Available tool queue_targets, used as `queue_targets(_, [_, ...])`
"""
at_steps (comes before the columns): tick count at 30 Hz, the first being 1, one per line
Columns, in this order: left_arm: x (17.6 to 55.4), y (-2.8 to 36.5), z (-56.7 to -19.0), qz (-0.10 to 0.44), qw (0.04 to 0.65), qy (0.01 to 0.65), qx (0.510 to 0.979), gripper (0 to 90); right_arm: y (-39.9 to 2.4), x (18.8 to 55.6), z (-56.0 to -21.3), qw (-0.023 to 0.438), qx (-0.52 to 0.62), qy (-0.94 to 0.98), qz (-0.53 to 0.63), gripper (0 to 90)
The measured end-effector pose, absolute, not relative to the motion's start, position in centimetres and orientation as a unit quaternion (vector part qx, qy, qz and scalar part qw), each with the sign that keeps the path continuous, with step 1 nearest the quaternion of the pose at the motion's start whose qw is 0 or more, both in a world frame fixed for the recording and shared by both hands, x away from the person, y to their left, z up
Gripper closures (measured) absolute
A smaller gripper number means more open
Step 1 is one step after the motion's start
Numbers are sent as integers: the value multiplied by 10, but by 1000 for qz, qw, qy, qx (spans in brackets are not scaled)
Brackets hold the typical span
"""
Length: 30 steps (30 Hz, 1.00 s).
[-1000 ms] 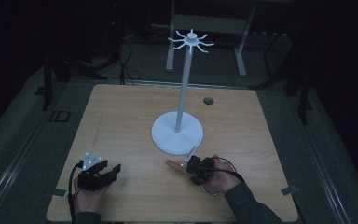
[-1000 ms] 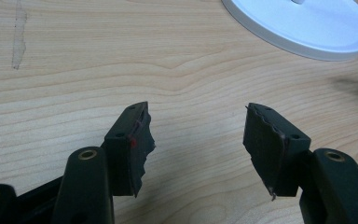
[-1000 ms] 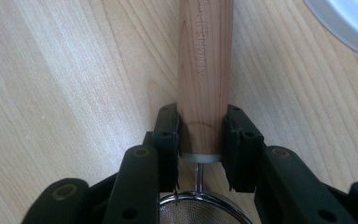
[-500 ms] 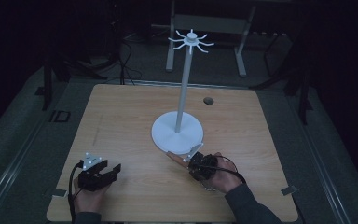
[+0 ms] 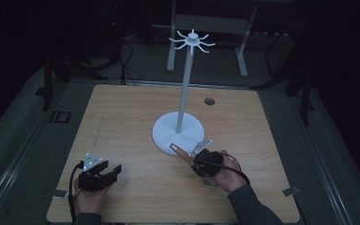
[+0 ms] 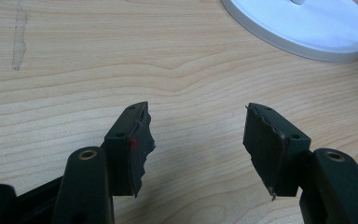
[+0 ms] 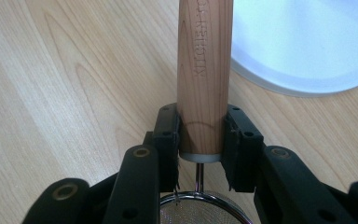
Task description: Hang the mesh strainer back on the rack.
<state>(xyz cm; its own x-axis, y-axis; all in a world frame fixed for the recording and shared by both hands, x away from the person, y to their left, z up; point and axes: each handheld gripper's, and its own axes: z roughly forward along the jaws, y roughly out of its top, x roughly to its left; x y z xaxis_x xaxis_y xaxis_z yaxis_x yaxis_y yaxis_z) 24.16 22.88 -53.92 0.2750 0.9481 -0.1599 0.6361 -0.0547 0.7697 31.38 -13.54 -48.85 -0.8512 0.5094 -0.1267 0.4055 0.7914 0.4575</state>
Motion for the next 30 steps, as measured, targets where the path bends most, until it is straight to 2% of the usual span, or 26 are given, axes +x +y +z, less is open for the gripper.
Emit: queue_targets(30, [242,229,-539,202,388,567,698,415,-137,320,-463,155,281,898,301,695])
